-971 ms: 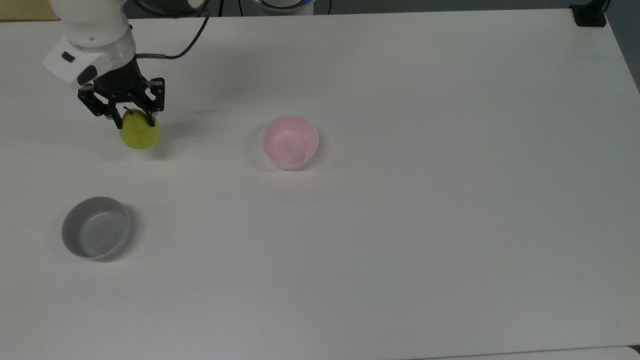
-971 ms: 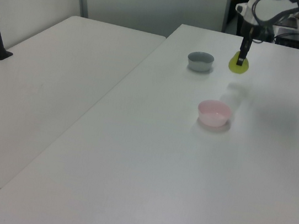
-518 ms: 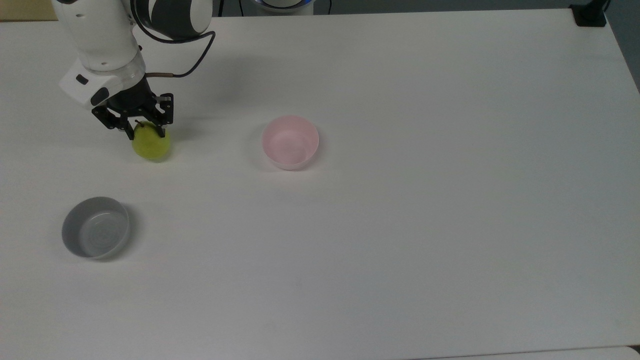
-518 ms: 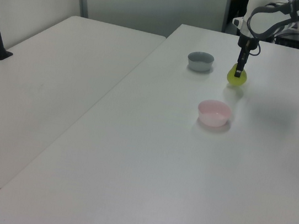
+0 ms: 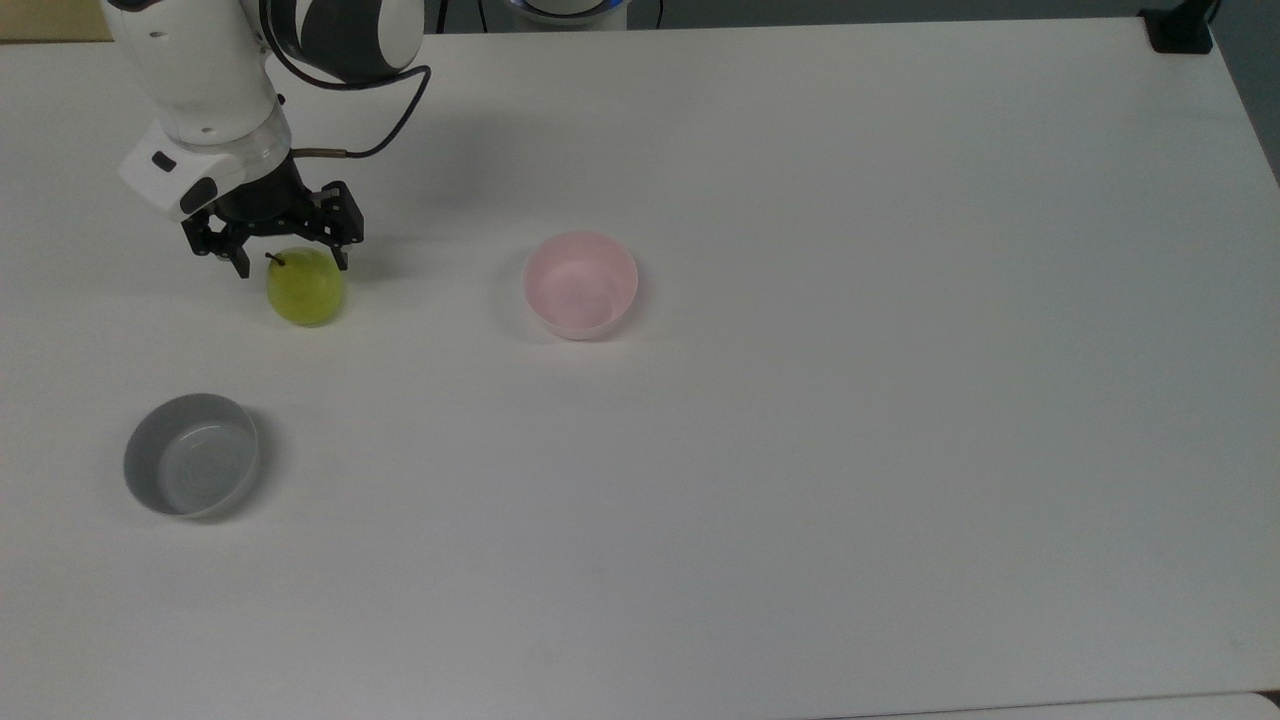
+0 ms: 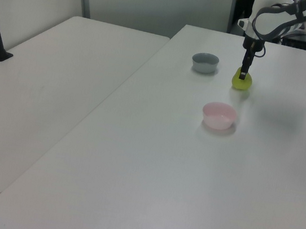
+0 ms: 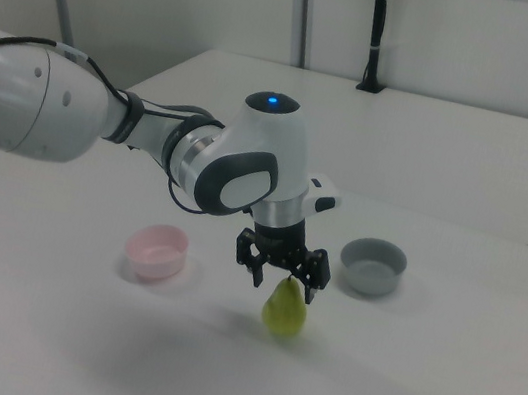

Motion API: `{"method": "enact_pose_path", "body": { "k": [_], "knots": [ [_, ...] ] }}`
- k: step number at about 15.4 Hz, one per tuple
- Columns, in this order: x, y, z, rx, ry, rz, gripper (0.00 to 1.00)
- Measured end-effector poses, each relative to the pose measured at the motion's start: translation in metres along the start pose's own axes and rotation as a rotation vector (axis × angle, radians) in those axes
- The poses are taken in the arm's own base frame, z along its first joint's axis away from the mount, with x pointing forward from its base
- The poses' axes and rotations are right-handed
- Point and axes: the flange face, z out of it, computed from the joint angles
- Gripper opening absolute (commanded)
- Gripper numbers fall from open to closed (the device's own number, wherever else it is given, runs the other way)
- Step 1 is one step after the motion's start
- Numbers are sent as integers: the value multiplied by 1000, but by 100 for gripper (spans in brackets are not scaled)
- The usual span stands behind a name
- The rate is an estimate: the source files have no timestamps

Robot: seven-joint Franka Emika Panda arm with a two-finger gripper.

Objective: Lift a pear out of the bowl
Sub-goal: 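Open the gripper and raise it away from the pear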

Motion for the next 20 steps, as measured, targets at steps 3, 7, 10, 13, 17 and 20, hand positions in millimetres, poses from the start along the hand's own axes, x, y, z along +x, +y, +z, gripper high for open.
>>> {"method": "enact_pose_path", "body": {
  "k": [3, 7, 10, 13, 17, 20],
  "knots": [
    [2, 2, -19, -9, 33, 73, 100],
    [-1, -1, -75, 19, 27, 94, 100],
    [-8, -9, -127, 58, -7, 114, 100],
    [-8, -31, -175, 93, -49, 184, 100],
    [-7, -49, -211, 114, -107, 290, 100],
    [-12, -68, -238, 123, -124, 298, 100]
  ]
}}
